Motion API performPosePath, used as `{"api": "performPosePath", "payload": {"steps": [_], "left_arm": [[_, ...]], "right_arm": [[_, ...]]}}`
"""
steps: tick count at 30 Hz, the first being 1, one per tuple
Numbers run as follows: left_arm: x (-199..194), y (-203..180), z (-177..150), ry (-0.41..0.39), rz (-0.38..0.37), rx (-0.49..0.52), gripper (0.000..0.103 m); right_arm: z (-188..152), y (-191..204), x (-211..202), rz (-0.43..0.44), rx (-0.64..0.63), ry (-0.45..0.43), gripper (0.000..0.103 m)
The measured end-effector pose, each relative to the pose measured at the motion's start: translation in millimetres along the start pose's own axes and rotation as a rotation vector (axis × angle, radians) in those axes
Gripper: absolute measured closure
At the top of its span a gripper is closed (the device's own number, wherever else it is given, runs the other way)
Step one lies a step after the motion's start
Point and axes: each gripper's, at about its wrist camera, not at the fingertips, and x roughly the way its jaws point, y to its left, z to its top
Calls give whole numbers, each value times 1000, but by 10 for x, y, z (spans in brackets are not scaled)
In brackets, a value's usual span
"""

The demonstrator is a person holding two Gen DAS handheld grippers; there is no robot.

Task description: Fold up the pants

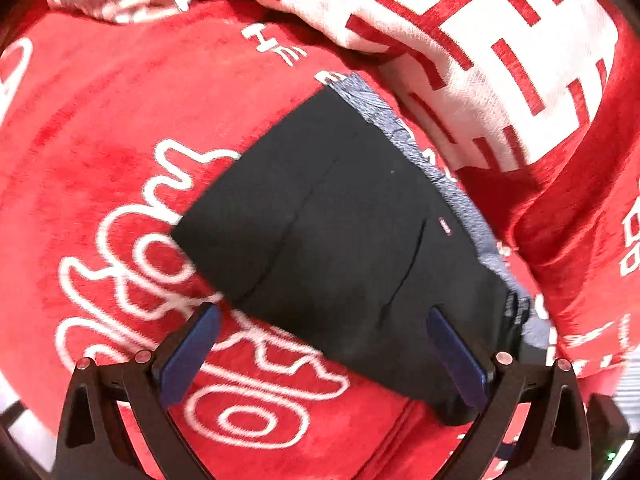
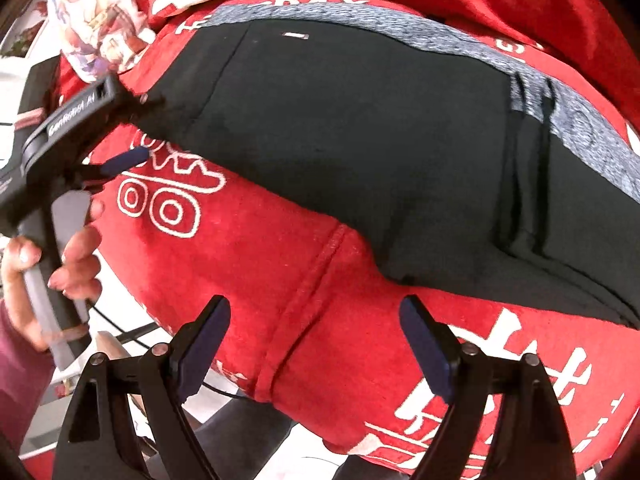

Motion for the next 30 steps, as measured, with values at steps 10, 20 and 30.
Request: {"api": "performPosePath", "payload": {"steps": [10, 20, 30], "left_arm": [[116, 37, -52, -65, -168, -125, 0], [186, -95, 65, -44, -203, -140, 0], [221, -663, -30, -70, 245, 209, 64]], "right_arm": [[39, 12, 149, 36, 23, 4, 14], [143, -88, 84, 26, 54, -28, 14], [804, -284, -408, -50, 16, -150, 14]]}}
